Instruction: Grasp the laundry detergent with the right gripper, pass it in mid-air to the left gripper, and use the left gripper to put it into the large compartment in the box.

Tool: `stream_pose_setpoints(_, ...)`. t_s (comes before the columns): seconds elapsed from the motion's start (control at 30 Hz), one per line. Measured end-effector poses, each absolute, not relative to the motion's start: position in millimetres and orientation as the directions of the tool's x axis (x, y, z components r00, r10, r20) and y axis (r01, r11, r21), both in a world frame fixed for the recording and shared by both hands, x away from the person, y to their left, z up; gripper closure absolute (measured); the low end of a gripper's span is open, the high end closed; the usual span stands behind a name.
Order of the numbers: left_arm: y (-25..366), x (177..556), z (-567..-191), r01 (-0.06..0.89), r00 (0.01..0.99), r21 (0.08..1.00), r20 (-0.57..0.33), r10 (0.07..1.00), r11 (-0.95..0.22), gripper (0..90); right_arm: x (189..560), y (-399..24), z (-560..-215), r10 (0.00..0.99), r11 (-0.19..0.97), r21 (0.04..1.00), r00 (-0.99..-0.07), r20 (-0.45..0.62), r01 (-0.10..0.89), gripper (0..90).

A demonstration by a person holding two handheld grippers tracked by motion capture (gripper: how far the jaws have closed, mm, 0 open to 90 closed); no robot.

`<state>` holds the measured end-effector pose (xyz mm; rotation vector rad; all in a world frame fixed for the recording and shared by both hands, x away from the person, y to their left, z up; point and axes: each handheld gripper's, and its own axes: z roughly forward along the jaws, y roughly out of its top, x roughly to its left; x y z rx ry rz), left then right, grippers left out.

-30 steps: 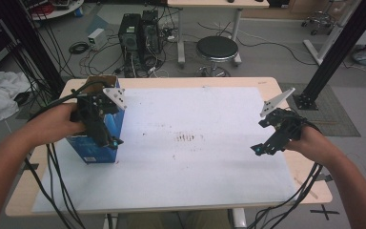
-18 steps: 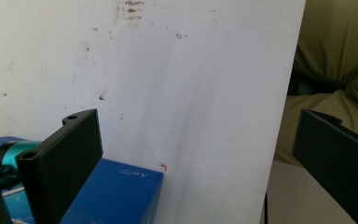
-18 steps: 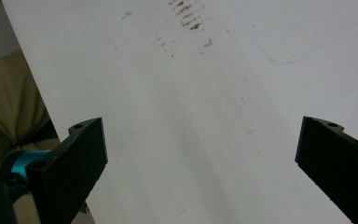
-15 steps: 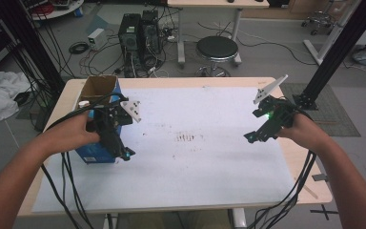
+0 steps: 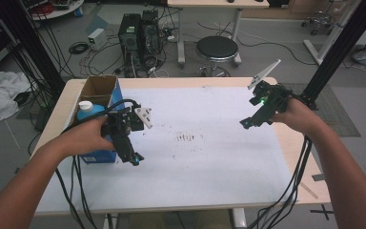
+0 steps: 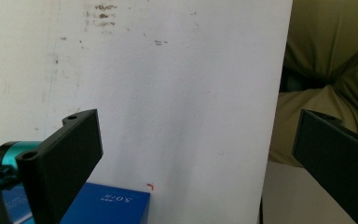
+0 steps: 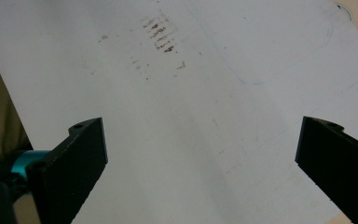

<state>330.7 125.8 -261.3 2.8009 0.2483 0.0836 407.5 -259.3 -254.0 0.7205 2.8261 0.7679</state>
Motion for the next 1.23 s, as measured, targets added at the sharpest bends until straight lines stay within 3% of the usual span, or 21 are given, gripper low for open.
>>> stream_pose_setpoints(1.23,134.4,336.5,-260.2,0.185,0.976,0.334,0.045,0.211,-0.924,1.6,406.9,-249.5,-254.7,0.462,0.77,0.498,-0.887,-0.002,0.4,1.1)
